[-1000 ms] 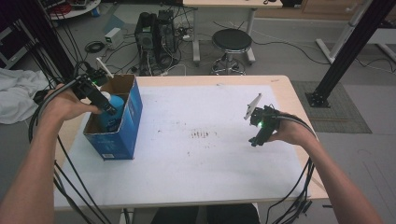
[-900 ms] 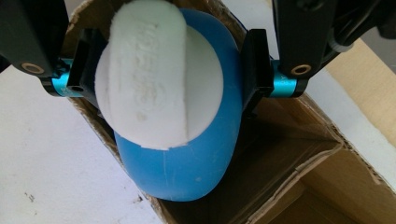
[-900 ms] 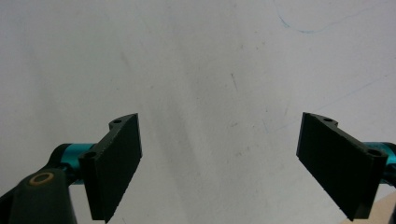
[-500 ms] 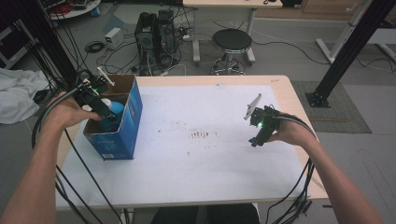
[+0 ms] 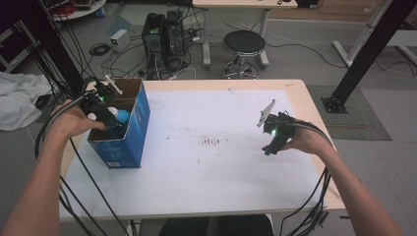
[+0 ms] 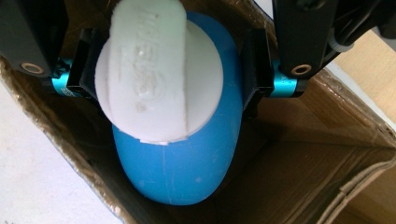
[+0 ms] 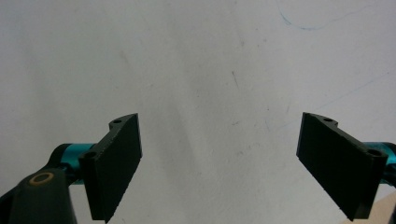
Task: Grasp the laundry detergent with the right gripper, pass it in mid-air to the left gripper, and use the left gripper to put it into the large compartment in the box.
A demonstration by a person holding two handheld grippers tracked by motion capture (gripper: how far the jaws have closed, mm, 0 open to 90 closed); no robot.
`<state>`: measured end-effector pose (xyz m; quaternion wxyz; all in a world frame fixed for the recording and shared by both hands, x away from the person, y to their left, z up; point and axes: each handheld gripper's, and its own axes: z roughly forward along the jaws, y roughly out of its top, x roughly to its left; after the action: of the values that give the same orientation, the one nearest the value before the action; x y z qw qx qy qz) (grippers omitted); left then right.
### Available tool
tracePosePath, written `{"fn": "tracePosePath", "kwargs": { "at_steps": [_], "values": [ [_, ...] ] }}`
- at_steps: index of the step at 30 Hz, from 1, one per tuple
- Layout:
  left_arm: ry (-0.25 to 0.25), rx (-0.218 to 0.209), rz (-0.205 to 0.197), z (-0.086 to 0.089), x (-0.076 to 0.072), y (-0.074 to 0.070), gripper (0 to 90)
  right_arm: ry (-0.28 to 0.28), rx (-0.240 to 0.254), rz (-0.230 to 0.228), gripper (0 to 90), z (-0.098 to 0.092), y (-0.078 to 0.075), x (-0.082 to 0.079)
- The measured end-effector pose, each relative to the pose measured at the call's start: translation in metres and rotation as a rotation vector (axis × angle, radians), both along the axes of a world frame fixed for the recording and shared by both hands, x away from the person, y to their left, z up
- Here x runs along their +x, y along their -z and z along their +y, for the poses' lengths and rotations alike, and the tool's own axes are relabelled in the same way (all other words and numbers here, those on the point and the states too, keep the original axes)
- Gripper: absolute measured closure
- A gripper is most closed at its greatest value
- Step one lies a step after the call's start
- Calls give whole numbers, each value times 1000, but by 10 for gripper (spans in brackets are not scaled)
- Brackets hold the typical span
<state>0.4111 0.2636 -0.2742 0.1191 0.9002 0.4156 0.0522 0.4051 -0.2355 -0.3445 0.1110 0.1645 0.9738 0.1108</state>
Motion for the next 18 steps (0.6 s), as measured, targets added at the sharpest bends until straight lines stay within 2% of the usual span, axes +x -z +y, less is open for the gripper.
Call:
{"fn": "tracePosePath", "kwargs": {
  "at_steps": [5, 6, 9, 13, 14, 15, 16, 17, 18],
  "values": [
    [21, 39, 11, -4, -3, -2, 378, -1, -3, -1, 133, 1, 0, -1],
    [3, 28, -3, -6, -5, 0, 378, -6, -2, -1, 133, 1, 0, -1],
    [14, 45, 8, -6, -5, -1, 377, -3, -4, -2, 133, 1, 1, -2],
    [-5, 47, -5, -10, -5, 0, 375, -9, -6, -3, 133, 2, 1, -2],
    [11, 65, 4, -10, -4, -1, 374, -9, -6, -1, 133, 2, 1, -2],
    [78, 125, 32, -7, -1, -5, 374, -9, -5, -1, 133, 2, 2, -2],
    [70, 122, 34, -8, -2, -4, 374, -6, -7, 0, 133, 3, 2, -2],
    [44, 105, 18, -10, -3, -3, 374, -4, -8, 0, 133, 3, 2, -2],
    [82, 142, 40, -8, -1, -5, 373, -4, -7, 0, 133, 3, 2, -2]
  ]
}}
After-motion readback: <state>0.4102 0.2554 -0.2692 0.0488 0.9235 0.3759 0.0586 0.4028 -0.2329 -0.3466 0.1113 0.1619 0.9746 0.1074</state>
